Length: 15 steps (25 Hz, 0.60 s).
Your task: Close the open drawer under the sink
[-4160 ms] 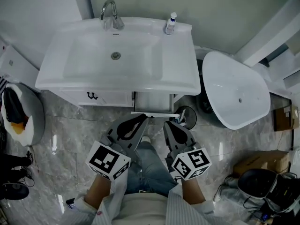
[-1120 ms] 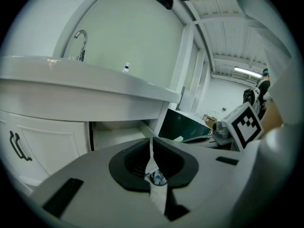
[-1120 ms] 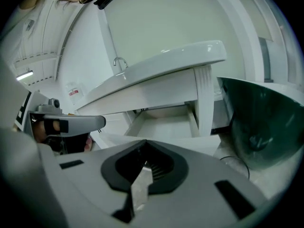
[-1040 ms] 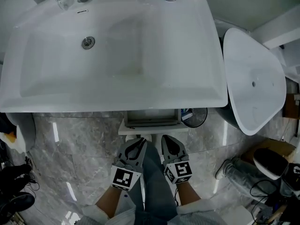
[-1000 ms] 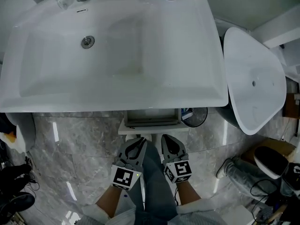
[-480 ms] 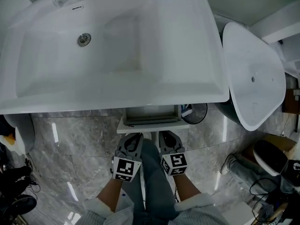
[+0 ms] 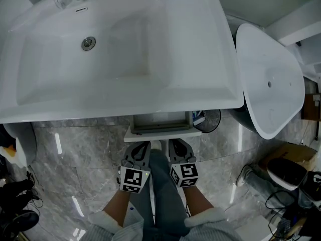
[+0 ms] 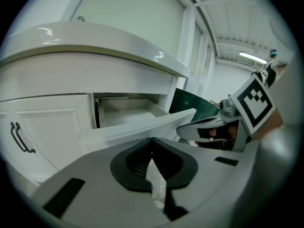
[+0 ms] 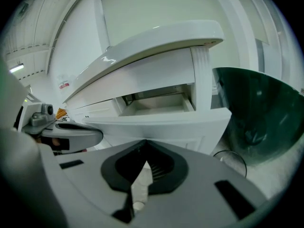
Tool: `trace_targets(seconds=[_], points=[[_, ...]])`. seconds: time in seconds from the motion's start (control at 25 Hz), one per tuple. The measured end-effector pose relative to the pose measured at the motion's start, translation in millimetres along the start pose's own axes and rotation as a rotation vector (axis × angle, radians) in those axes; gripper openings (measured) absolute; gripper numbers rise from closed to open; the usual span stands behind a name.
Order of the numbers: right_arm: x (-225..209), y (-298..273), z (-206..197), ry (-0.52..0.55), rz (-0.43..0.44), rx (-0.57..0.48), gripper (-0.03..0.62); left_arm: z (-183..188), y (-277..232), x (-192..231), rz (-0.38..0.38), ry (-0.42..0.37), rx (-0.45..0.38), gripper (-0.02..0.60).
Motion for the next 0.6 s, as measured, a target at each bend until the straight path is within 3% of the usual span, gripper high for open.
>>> trace_targets(seconds=[0.6], points=[[-1.9, -10.6, 16.1, -0.028, -0.014, -0.046, 0.011, 16.9, -5.5, 10.2, 0.022, -0.019, -0.040, 0.015]])
Point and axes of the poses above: the fingertips, and each gripper's own axes: y backward along the fingers, x to its left, z out of its top, the point moved 10 cm from there along y, backward along the fingers, and after that the axes turned 3 degrees about -y, right-handed, at the moved point
